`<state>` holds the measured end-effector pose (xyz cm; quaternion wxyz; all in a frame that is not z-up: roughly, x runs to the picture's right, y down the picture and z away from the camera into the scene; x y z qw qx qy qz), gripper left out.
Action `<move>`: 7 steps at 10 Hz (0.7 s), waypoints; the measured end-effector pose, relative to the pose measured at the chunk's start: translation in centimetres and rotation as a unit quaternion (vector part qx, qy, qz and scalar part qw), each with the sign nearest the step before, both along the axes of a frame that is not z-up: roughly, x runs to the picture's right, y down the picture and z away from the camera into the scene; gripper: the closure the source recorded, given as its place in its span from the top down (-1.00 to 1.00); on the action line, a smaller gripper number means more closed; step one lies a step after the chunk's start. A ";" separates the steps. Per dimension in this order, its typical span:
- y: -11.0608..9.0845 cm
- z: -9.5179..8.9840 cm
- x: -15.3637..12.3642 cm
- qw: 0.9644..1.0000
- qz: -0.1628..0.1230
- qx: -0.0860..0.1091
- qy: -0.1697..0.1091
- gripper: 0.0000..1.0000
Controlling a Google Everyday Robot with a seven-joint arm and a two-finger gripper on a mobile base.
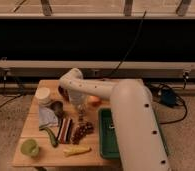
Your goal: Place fork in plastic cup
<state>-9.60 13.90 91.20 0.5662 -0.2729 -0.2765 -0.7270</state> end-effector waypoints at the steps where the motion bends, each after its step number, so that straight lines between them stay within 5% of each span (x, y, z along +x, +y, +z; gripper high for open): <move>1: 0.1 -0.1 -0.2 1.000 0.000 -0.001 -0.002 -0.98; 4: -0.1 -0.5 0.2 1.000 0.006 -0.001 -0.005 -1.00; 7: -2.4 -2.7 2.6 1.000 0.014 0.011 -0.011 -1.00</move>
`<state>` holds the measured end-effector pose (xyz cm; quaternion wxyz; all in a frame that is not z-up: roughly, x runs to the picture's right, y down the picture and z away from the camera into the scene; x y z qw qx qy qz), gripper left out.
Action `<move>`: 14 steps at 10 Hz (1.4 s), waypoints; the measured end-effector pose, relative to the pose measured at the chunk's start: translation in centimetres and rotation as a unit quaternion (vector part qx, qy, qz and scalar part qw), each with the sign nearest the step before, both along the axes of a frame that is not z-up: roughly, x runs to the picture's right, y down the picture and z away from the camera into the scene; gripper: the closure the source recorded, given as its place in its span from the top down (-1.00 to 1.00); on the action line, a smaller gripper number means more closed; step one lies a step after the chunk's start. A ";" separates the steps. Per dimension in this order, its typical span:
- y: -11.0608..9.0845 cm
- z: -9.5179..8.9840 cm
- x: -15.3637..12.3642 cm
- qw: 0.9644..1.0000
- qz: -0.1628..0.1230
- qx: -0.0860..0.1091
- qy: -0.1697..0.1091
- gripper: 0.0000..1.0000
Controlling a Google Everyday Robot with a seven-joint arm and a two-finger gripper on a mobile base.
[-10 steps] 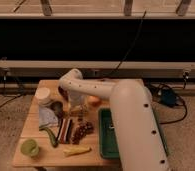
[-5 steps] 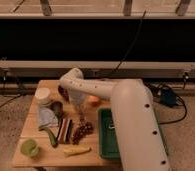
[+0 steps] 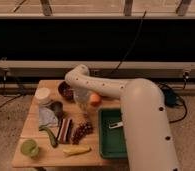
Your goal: Place fork in plastic cup
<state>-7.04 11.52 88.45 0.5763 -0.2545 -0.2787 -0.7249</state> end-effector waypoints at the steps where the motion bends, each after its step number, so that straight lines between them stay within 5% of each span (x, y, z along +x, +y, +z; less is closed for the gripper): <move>1: -1.1 -1.1 0.0 1.000 0.001 0.007 -0.005 -1.00; 6: -4.2 -5.9 1.2 0.999 0.001 0.019 -0.033 -1.00; 10: -0.7 -11.1 0.6 0.997 -0.028 -0.002 -0.072 -1.00; 14: 1.6 -16.7 -2.3 0.988 -0.047 -0.024 -0.145 -1.00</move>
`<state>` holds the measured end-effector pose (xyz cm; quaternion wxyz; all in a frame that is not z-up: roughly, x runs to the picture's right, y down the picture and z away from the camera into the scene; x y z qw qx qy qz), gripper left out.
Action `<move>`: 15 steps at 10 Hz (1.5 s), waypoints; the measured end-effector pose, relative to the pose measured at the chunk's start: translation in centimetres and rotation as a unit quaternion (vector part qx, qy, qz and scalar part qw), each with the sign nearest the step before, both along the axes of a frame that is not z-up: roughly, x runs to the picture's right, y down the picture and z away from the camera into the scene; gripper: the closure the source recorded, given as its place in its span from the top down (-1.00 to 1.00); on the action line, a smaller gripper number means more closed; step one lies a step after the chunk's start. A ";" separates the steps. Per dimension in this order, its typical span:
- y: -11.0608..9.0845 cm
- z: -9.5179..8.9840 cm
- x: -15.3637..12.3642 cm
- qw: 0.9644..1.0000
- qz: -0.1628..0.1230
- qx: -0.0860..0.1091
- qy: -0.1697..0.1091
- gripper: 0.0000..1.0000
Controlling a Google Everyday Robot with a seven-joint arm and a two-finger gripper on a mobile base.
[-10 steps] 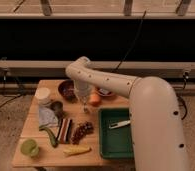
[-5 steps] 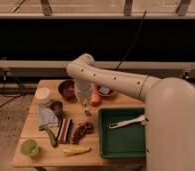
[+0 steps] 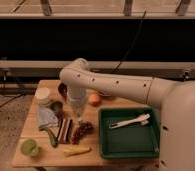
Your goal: Place fork in plastic cup
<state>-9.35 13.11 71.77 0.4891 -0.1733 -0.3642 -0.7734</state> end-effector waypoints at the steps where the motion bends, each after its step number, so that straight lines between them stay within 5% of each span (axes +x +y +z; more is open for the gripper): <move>1: 0.1 -0.2 0.0 1.000 0.000 -0.002 -0.003 -1.00; 7: 0.1 -0.2 0.0 1.000 -0.002 -0.001 -0.004 -1.00; 9: 0.4 -0.3 -0.8 0.999 0.006 0.010 -0.031 -1.00; 13: 1.3 -0.3 -8.6 0.993 0.016 0.029 -0.114 -1.00; 15: 2.0 -0.4 -14.2 0.984 0.020 0.035 -0.171 -1.00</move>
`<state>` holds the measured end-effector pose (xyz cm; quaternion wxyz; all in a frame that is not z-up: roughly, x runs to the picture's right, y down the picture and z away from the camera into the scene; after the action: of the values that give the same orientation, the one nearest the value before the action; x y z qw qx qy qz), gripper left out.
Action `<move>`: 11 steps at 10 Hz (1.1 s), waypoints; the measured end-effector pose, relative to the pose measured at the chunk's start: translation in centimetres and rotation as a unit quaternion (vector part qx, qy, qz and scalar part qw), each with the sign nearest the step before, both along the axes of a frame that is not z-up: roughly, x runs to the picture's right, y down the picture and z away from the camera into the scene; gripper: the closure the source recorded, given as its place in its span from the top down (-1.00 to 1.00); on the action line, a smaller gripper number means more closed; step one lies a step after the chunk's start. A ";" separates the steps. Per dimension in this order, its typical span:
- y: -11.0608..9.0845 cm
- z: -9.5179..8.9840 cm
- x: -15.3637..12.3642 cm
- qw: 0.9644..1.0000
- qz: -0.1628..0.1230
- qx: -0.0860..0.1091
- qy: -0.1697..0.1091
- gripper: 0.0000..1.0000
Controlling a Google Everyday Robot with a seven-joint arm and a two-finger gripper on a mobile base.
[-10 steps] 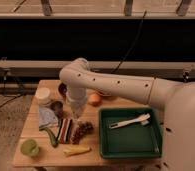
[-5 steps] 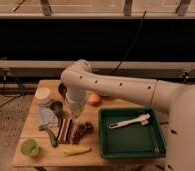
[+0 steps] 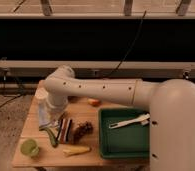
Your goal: Place fork in plastic cup
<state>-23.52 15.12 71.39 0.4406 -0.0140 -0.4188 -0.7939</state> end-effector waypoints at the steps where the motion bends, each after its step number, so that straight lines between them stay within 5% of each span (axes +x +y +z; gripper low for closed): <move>1: 0.3 -0.1 -1.3 1.000 0.003 0.002 -0.021 -1.00; 5: 1.5 -1.4 -6.0 0.990 0.038 0.021 -0.134 -1.00; 11: 3.1 -4.2 -9.8 0.975 0.060 0.029 -0.214 -1.00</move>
<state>-33.30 18.24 67.16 0.3882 0.1940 -0.4803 -0.7622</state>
